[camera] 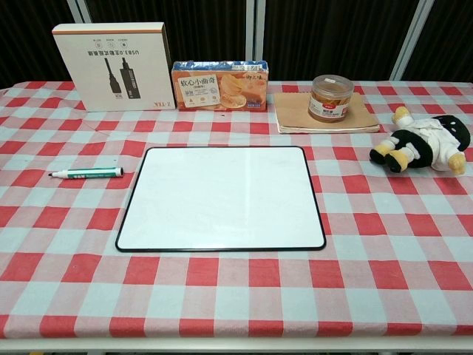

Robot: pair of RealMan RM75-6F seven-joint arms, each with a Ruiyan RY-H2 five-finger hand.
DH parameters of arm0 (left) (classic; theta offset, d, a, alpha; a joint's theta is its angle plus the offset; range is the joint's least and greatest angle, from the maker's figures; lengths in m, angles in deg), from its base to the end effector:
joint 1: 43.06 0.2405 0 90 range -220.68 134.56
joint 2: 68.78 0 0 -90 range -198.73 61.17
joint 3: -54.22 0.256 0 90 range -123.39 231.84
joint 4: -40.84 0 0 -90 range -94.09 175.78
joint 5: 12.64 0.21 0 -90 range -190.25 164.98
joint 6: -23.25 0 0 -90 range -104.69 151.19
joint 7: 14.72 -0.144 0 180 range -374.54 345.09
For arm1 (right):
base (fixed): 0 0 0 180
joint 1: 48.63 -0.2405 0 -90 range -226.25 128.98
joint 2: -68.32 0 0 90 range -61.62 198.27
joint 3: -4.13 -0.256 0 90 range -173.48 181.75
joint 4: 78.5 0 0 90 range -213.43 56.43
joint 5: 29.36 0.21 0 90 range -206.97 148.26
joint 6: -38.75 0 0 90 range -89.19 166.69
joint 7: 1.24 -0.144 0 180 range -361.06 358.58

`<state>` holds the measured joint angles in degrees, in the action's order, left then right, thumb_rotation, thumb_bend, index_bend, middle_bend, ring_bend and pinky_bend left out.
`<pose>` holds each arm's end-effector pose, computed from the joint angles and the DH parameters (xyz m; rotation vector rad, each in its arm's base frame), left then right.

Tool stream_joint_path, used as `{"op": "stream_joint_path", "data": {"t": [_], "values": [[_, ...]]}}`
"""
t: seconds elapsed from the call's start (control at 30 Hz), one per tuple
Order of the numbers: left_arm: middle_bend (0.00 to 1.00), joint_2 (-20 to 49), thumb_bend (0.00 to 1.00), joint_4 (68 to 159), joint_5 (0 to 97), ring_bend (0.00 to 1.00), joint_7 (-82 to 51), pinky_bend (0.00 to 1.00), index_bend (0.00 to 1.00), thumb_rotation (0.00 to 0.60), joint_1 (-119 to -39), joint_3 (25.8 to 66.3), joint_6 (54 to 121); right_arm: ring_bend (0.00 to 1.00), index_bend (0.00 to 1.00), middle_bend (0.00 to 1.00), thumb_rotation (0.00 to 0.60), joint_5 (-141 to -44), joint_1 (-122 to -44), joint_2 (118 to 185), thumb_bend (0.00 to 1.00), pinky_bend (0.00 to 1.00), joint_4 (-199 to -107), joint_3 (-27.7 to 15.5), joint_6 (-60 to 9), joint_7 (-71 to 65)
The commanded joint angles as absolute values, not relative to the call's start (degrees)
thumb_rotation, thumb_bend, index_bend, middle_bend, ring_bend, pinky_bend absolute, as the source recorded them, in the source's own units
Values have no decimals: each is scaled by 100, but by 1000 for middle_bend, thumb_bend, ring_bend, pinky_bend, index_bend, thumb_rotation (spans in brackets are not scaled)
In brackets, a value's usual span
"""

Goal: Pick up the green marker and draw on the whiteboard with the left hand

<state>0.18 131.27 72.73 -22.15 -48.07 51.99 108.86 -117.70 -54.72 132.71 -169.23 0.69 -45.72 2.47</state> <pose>-0.3110 0.1795 0.1350 -1.4061 -0.8494 -0.8419 -0.3065 -0.1900 0.1579 1.4571 -0.8037 0.8784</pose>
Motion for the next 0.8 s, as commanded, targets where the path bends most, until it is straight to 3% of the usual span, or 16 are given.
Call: {"op": "stream_joint_path", "data": {"t": [0.03, 0.33, 0.5, 0.6, 0.8], "values": [[148, 33, 89, 13114, 7275, 32, -2209, 81, 228, 600, -4812, 5190, 10892, 0, 0, 100, 600, -11774, -5472, 13270, 153, 0, -16938, 72, -4577, 260], [148, -1, 89, 13211, 7373, 39, -2266, 82, 228, 600, -5072, 5014, 10759, 0, 0, 101, 600, -11839, -5444, 13232, 154, 0, -16929, 77, -4674, 164], [166, 51, 87, 13282, 7151, 158, -2282, 126, 240, 600, -5671, 4648, 10089, 0, 0, 100, 600, -11932, -5482, 13182, 154, 0, -16915, 51, -4718, 113], [239, 243, 87, 13213, 6924, 285, -2498, 256, 297, 600, -6147, 4421, 9533, 0, 0, 100, 600, -11971, -5494, 13148, 155, 0, -16915, 50, -4731, 82], [325, 706, 108, 13063, 5980, 672, -3391, 773, 382, 600, -7092, 4182, 8120, 0, 0, 101, 600, -11985, -5452, 13067, 155, 0, -16928, 41, -4830, 93]]}}
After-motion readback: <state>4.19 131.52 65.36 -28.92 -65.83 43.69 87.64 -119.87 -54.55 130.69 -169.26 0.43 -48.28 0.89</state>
